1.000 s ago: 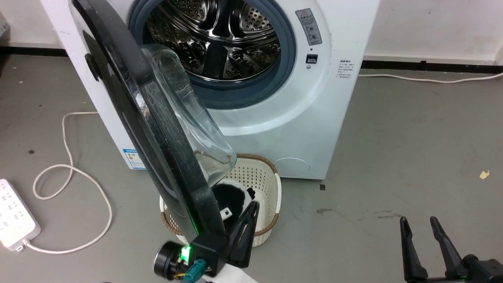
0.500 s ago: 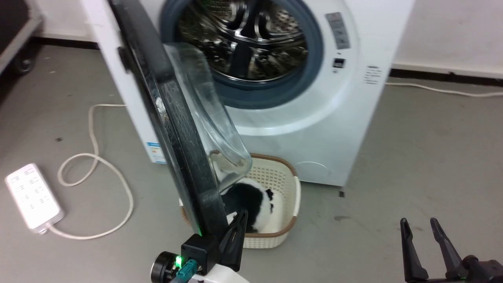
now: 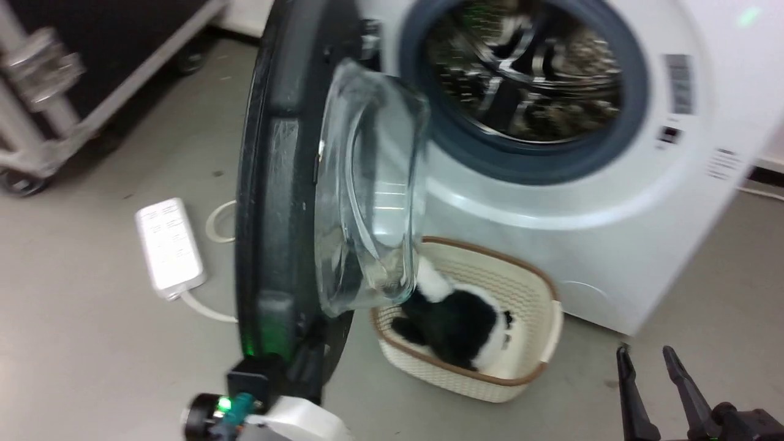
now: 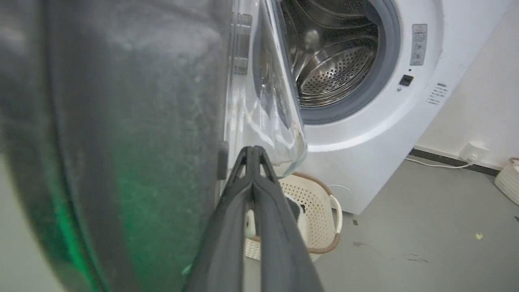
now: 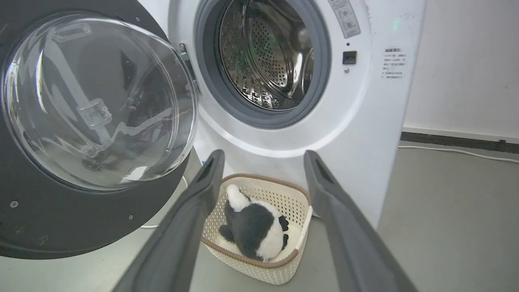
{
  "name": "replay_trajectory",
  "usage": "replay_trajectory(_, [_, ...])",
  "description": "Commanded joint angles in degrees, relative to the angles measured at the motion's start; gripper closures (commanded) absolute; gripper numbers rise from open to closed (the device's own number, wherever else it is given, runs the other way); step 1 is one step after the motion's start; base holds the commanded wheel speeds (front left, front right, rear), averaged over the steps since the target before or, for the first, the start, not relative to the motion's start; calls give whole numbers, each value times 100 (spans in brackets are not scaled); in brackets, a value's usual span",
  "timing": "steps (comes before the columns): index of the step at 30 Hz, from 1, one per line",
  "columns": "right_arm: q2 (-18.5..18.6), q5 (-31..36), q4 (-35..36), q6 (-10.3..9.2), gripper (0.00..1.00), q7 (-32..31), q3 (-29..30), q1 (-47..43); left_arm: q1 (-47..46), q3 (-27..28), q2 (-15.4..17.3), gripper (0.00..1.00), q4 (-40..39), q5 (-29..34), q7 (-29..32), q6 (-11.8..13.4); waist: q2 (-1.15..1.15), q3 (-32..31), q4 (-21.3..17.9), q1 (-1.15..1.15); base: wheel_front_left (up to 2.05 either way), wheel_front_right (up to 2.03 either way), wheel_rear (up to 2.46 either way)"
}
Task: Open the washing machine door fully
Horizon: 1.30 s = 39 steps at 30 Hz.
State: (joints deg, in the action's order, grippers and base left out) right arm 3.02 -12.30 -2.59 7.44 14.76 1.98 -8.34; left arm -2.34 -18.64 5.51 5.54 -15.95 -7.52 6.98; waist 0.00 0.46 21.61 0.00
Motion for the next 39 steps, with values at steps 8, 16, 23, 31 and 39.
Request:
replay_trajectory(8, [-14,199,12,5,0,24,-148,154,-425,820,363,100,109,-451,168,180,0,491,623,0,0,0,0])
replay_trajectory(16, [49,500,50,5,0,24,-178,414,-1180,1630,959,100,662,-869,286,143,0,1181,371,0,0,0,0])
replay_trajectory(23, [194,449,173,5,0,7,-41,615,-1944,2471,1485,100,1562,-1490,212,-21,0,1684,38,0,0,0,0])
replay_trajectory(31, [328,398,367,5,0,-54,55,718,-2655,2910,1985,100,2622,-1784,-4,-216,0,1949,-138,0,0,0,0])
replay_trajectory(39, [216,321,390,5,0,-5,235,711,-2843,2698,2048,100,3155,-1478,-607,-431,0,1516,-183,0,0,0,0])
